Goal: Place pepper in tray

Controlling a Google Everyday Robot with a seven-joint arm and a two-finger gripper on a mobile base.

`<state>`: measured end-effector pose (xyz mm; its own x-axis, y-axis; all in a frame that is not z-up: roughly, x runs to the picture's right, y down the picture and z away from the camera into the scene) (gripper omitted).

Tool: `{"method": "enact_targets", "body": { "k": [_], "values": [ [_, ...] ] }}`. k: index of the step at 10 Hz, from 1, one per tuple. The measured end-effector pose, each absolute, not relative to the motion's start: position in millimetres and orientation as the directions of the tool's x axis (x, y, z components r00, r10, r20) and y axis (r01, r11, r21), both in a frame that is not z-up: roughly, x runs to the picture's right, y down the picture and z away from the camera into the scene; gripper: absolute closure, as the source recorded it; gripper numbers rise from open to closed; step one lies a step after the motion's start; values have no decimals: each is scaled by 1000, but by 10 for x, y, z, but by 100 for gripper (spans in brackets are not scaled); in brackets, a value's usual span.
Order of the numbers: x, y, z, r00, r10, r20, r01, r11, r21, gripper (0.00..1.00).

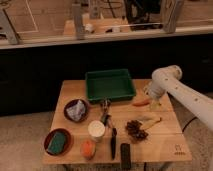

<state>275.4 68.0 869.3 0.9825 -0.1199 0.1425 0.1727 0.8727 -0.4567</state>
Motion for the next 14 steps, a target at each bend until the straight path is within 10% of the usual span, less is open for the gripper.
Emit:
{"method": "enact_targets", "body": {
  "k": [8,14],
  "values": [
    [2884,877,9426,978,-144,149,202,826,-526,20],
    [2875,906,9496,973,-163,165,227,809,-541,77]
  ]
}}
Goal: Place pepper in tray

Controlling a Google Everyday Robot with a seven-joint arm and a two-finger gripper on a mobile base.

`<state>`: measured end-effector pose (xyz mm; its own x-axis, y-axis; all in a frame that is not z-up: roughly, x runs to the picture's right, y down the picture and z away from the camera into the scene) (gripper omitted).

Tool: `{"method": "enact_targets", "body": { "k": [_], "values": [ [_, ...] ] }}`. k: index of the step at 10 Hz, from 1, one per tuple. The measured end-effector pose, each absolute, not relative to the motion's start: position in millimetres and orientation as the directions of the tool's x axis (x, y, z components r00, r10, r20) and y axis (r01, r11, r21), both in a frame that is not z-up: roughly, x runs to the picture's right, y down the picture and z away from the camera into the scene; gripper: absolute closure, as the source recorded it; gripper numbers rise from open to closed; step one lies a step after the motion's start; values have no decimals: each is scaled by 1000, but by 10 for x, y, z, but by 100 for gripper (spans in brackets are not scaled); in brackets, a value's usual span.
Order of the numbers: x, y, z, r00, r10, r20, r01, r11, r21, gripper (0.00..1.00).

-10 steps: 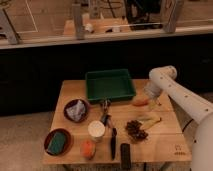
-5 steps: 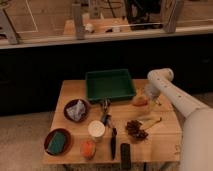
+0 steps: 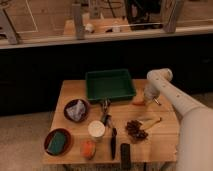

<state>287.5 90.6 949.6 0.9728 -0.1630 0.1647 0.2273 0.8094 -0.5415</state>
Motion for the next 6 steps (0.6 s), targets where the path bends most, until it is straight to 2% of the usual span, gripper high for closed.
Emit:
{"method": "enact_targets", "body": {
  "k": [2,3,6],
  "values": [
    [2857,909,9481,971,-169,171,236,805,-544,94],
    [2855,919,9446,969,-175,174,242,804,-543,100],
    [2846,788,9101,950,-230,212,308,805,-507,100]
  ]
}}
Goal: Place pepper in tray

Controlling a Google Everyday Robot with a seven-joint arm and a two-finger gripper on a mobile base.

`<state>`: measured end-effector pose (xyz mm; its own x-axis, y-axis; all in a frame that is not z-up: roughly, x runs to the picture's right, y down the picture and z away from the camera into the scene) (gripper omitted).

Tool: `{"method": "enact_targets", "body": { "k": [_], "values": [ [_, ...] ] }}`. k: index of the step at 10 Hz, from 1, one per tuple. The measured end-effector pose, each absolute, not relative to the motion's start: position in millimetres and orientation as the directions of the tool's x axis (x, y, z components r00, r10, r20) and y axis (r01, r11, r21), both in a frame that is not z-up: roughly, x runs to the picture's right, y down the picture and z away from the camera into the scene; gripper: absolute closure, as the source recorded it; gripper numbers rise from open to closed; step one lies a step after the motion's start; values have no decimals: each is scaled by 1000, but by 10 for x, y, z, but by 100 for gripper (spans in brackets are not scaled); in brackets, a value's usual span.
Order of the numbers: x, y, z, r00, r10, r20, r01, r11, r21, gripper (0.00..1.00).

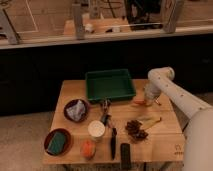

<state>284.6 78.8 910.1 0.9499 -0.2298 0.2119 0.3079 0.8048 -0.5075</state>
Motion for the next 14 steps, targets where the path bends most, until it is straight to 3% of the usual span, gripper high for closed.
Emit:
{"method": "enact_targets", "body": {
  "k": [4,7,12,14],
  "values": [
    [2801,401,8192,870,-388,305,485,787,-382,100],
    [2520,-33,7899,874,-393,285,466,845,-263,100],
    [1354,-382,8269,821,-396,411,497,850,-173,100],
    [864,-465,8709,791,-392,469,516,840,-168,96]
  ]
}}
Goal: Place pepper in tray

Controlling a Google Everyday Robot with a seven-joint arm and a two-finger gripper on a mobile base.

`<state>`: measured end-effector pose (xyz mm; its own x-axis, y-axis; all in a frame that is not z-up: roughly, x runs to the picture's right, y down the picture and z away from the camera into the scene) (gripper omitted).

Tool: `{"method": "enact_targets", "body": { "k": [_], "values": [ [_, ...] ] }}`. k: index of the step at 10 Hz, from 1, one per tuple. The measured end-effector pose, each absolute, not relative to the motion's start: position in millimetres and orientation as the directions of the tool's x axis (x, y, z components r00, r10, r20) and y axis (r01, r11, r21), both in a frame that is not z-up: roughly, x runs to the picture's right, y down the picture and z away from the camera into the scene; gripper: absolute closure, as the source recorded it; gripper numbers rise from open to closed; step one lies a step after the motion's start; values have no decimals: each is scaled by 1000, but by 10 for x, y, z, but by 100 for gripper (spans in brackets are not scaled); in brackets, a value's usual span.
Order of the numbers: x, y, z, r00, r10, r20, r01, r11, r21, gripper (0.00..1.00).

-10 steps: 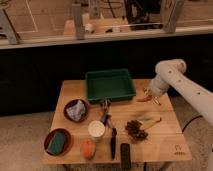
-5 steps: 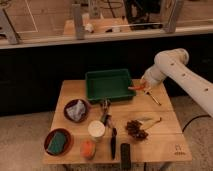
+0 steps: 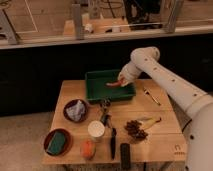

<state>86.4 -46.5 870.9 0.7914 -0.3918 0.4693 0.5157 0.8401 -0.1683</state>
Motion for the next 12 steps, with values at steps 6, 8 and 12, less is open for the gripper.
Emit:
{"method": "enact_targets", "body": {
  "k": [6,8,12],
  "values": [
    [632,-327,9996,794,-312,522,495,830,-256,38],
    [743,-260,10061,799,-301,520,489,829,-271,22],
    [853,-234,9783,782,-309,540,497,833,-243,20]
  ]
}}
